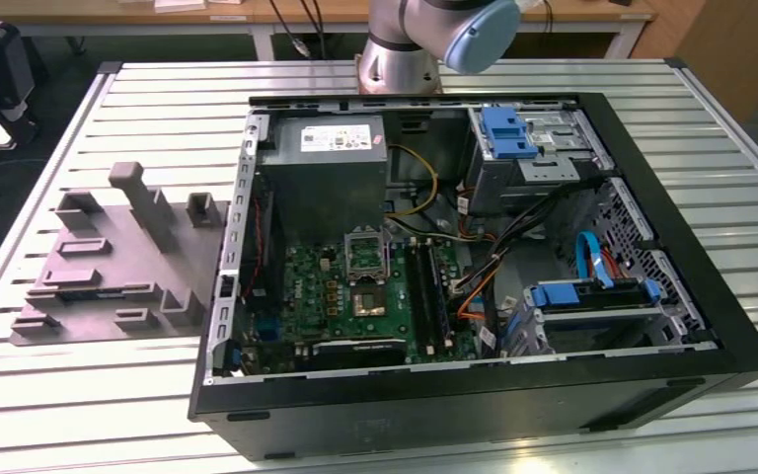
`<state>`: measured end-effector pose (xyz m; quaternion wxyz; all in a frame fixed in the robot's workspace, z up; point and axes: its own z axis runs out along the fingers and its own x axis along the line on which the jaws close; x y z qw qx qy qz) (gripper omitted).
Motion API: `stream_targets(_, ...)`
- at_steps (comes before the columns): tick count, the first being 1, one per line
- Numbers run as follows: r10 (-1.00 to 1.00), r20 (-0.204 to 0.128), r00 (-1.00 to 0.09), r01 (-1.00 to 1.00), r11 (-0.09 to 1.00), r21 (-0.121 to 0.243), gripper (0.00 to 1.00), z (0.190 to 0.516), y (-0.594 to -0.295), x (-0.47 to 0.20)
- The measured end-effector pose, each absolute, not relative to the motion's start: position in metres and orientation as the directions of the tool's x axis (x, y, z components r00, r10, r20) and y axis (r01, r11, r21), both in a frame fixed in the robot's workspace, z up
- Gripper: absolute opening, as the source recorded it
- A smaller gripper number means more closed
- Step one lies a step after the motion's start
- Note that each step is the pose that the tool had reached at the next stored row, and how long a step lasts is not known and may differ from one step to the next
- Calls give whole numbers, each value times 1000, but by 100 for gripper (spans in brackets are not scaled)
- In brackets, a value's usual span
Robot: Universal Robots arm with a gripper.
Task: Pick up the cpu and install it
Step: 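Pick up the cpu and move it towards the insertion slot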
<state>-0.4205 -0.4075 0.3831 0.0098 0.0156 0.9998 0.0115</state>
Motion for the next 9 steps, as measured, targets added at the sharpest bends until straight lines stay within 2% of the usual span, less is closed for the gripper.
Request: stream_targets(9,31,-19,-999,31,999,23,47,383,-408,-415)
